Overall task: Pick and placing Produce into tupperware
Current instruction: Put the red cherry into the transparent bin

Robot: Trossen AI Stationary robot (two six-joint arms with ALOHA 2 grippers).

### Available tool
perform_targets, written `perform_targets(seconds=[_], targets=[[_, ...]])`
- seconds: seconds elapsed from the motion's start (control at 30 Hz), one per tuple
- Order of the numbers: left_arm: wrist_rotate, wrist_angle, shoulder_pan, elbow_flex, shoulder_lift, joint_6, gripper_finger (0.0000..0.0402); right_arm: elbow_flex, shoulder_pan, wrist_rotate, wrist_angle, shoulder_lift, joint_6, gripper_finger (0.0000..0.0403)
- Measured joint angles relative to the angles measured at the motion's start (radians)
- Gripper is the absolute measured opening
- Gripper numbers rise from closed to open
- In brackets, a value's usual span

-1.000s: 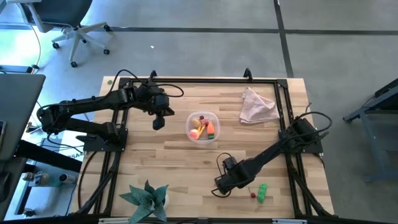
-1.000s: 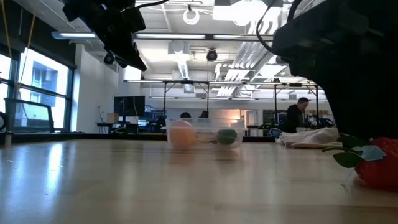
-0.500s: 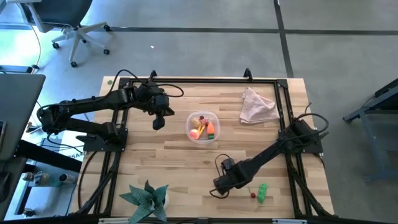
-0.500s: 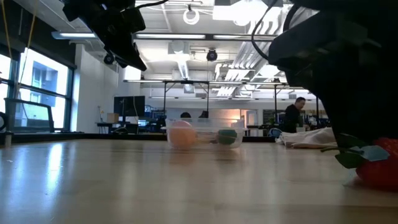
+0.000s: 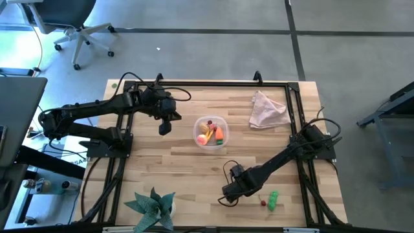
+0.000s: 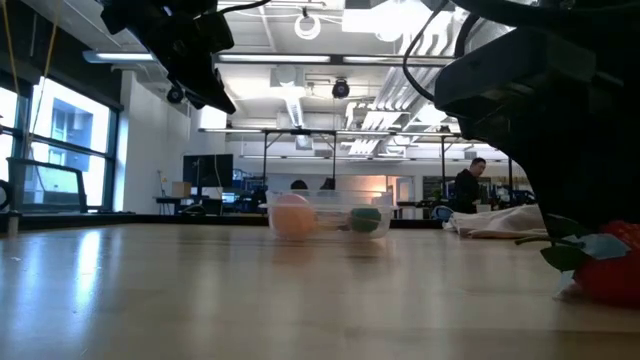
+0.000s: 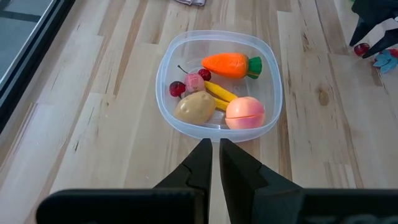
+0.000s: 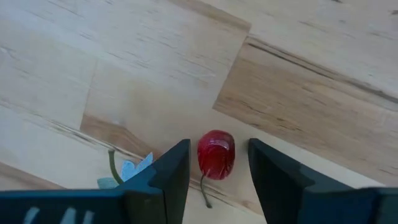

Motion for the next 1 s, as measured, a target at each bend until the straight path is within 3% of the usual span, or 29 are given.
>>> perform_targets(seconds=[1.0], targets=[[0.0, 0.0, 0.0, 0.0, 0.0, 0.0, 0.0021, -0.001, -0.006, 0.019, 0.007, 0.001, -0.003, 0.008]])
